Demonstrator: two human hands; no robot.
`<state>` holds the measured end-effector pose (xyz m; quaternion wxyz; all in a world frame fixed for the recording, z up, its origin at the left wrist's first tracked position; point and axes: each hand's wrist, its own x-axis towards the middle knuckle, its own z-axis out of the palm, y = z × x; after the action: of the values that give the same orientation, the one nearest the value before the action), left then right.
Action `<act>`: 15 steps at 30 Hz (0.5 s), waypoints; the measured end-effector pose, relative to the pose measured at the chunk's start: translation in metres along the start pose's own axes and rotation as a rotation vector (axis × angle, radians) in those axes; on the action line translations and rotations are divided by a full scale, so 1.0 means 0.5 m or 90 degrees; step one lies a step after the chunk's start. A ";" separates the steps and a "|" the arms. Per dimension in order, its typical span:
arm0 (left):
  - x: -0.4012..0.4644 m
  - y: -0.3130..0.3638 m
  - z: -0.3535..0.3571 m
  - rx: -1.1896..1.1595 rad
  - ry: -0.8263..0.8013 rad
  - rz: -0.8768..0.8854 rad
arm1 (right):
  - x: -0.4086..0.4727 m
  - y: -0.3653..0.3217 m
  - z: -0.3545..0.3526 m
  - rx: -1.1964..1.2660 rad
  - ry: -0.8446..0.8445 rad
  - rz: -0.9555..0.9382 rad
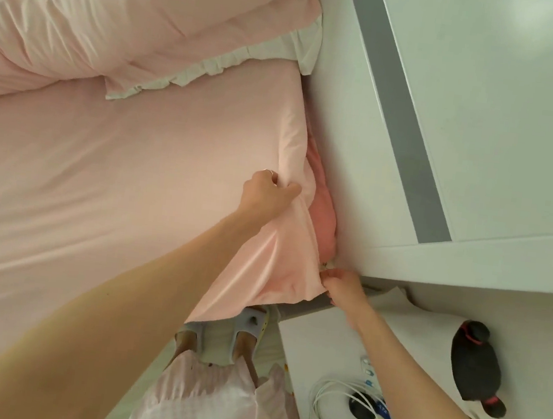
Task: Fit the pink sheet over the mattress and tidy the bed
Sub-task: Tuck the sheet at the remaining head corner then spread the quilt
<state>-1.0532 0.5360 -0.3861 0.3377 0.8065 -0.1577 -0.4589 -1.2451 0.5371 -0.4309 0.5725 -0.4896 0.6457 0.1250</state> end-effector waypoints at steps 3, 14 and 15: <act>0.004 0.014 -0.018 -0.028 -0.008 0.009 | -0.006 0.003 0.017 0.017 0.022 -0.006; -0.001 0.017 -0.024 -0.060 -0.026 -0.014 | -0.025 -0.026 0.027 0.008 -0.245 -0.145; -0.002 0.016 -0.024 -0.061 -0.023 -0.013 | -0.029 -0.022 0.034 -0.090 -0.265 -0.138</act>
<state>-1.0430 0.5352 -0.3757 0.3685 0.7826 -0.1330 -0.4838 -1.2279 0.5511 -0.4193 0.6677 -0.5586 0.4468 0.2059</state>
